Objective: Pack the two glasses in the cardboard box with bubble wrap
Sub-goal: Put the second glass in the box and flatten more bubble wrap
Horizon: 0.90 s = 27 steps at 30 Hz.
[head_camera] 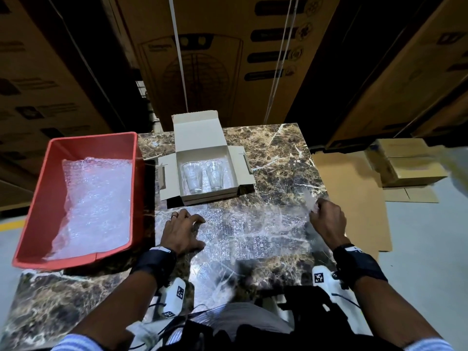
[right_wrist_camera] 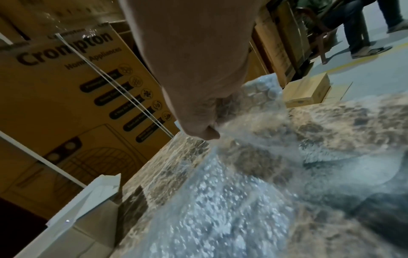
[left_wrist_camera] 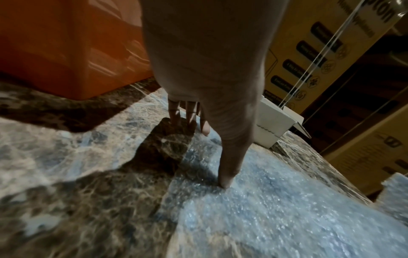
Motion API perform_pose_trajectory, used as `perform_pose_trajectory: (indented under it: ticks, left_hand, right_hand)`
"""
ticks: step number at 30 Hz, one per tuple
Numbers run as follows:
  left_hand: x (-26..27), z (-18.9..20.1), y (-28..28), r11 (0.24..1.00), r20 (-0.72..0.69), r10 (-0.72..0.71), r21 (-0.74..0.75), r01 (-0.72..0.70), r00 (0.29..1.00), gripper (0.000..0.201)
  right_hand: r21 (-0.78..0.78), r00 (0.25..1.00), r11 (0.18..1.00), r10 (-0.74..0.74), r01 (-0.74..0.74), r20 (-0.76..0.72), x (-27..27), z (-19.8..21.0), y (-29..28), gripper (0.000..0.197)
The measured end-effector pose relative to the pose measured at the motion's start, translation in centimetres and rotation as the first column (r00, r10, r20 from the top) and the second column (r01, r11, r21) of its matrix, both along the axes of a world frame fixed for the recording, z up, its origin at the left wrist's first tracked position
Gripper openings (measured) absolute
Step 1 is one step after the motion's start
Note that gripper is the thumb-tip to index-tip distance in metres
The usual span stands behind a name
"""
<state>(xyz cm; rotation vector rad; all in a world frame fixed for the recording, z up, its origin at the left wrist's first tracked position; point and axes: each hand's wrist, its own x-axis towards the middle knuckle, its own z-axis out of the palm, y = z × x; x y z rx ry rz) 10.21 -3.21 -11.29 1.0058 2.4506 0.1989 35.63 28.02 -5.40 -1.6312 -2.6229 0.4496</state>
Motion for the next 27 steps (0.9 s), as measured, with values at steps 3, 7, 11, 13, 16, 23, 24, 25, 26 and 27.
perform_pose_trajectory:
  ticks: [3,7,11,13,16,23,24,25,26,27]
  left_hand:
    - [0.1,0.0,-0.1,1.000,0.009,-0.003,0.025,0.002,1.000,0.080]
    - [0.3,0.0,-0.8,0.992,0.034,0.015,0.122,-0.019,0.999,0.080]
    - [0.3,0.2,-1.4,0.973,0.060,-0.010,0.232,-0.004,0.998,0.080]
    - [0.2,0.4,-1.6,0.968,0.056,-0.034,0.249,0.020,0.998,0.083]
    - [0.3,0.5,-1.8,0.971,0.049,-0.075,0.231,0.061,0.996,0.084]
    - [0.6,0.3,-4.4,0.979,0.056,0.042,0.196,-0.052,0.998,0.063]
    - [0.6,0.2,-4.9,0.981,0.049,0.056,0.183,-0.064,0.997,0.063]
    - [0.5,0.1,-5.3,0.983,0.047,0.068,0.170,-0.075,0.997,0.064]
    - [0.4,0.1,-5.6,0.983,0.053,0.076,0.161,-0.084,0.996,0.065]
    - [0.3,-0.2,-5.9,0.983,0.070,0.083,0.158,-0.094,0.994,0.065]
  right_hand:
    - [-0.079,0.999,0.997,0.007,-0.010,-0.033,-0.7,0.2,-0.6,0.016]
    - [-0.144,0.990,0.988,0.046,-0.065,-0.134,-1.4,0.7,-1.3,0.014]
    - [-0.076,0.960,0.989,0.101,-0.125,-0.262,-2.6,2.3,-3.8,0.020]
    - [-0.085,0.928,0.978,0.153,-0.192,-0.339,-3.5,3.2,-5.7,0.013]
    - [-0.144,0.884,0.950,0.194,-0.278,-0.425,-4.6,3.5,-8.3,0.017]
    - [-0.291,0.872,0.864,0.280,-0.412,-0.402,-8.3,2.1,-13.2,0.025]
    - [-0.296,0.861,0.850,0.298,-0.436,-0.412,-8.8,1.9,-13.8,0.025]
    - [-0.308,0.852,0.835,0.310,-0.457,-0.422,-9.4,1.6,-14.4,0.024]
    - [-0.320,0.846,0.821,0.320,-0.472,-0.426,-9.9,1.4,-14.9,0.023]
    - [-0.333,0.847,0.813,0.324,-0.477,-0.423,-10.5,1.2,-15.5,0.021]
